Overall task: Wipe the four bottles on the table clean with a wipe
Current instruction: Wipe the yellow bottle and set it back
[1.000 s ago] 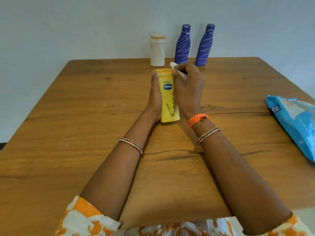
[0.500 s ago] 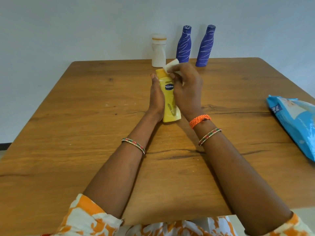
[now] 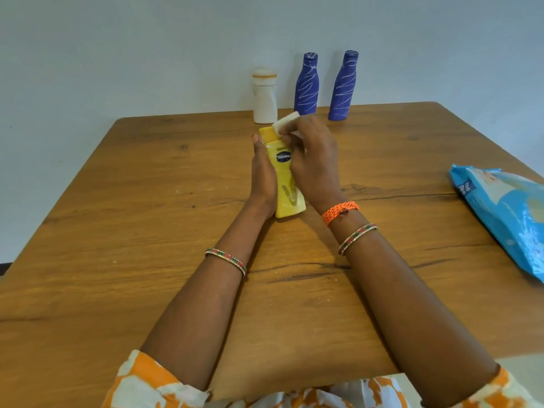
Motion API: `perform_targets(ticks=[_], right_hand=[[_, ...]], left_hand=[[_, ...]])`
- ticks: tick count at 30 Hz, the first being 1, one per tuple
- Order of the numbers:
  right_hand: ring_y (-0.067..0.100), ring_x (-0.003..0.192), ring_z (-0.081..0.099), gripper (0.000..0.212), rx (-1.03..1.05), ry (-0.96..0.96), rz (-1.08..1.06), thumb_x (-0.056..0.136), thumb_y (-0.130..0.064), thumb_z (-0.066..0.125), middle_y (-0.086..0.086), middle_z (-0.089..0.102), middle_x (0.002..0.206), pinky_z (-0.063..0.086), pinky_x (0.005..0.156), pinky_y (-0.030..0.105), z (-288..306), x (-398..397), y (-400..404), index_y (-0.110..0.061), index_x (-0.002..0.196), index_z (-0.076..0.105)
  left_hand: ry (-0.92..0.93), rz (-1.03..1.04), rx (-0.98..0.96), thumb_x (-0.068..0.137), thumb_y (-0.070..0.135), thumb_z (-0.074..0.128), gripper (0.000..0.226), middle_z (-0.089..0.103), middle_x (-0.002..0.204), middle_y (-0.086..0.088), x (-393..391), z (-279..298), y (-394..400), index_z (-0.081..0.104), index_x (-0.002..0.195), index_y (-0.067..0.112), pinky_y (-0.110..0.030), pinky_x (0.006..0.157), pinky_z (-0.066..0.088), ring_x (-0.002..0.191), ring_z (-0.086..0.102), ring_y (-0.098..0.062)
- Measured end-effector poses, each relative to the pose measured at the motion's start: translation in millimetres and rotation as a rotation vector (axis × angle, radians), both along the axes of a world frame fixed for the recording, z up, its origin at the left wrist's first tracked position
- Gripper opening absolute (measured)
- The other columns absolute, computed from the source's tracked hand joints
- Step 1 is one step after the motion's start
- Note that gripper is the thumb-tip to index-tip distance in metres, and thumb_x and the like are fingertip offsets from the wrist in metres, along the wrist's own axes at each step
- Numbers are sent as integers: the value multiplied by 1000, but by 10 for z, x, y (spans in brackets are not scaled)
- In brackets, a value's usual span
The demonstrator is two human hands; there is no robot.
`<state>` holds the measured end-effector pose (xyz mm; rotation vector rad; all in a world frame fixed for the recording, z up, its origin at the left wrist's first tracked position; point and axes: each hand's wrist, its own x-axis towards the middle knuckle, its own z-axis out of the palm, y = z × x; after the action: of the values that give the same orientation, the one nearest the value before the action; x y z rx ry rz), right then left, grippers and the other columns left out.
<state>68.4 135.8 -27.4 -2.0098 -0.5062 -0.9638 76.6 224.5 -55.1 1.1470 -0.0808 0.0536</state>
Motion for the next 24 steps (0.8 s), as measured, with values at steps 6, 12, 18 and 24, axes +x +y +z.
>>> perform_targets(ticks=[6, 12, 18, 24], right_hand=[[17, 83, 58, 17, 84, 19, 21, 78, 8, 55, 7, 62, 85, 50, 73, 23, 36, -53, -9, -5, 84, 63], [23, 86, 57, 17, -87, -107, 61, 77, 3, 53, 12, 63, 89, 49, 72, 31, 51, -89, 15, -2, 87, 66], [20, 83, 59, 19, 44, -67, 12, 77, 9, 55, 8, 65, 85, 52, 72, 37, 37, -64, -132, -3, 86, 66], [19, 88, 56, 17, -60, -124, 28, 79, 4, 54, 11, 64, 90, 50, 75, 29, 14, -103, -114, -1, 91, 66]], left_hand=[[17, 32, 29, 101, 48, 12, 59, 64, 103, -12, 8, 0, -23, 54, 119, 10, -37, 84, 51, 95, 64, -21], [-47, 47, 50, 104, 41, 15, 52, 63, 108, -12, -52, 8, -40, 52, 122, 10, -38, 90, 50, 101, 63, -20], [-30, 17, 40, 101, 47, 12, 59, 63, 101, -14, -70, 39, -104, 52, 118, 8, -36, 79, 52, 92, 63, -23], [-58, -3, 38, 103, 43, 13, 53, 64, 101, -10, -67, 30, -117, 56, 111, 14, -33, 83, 51, 94, 64, -18]])
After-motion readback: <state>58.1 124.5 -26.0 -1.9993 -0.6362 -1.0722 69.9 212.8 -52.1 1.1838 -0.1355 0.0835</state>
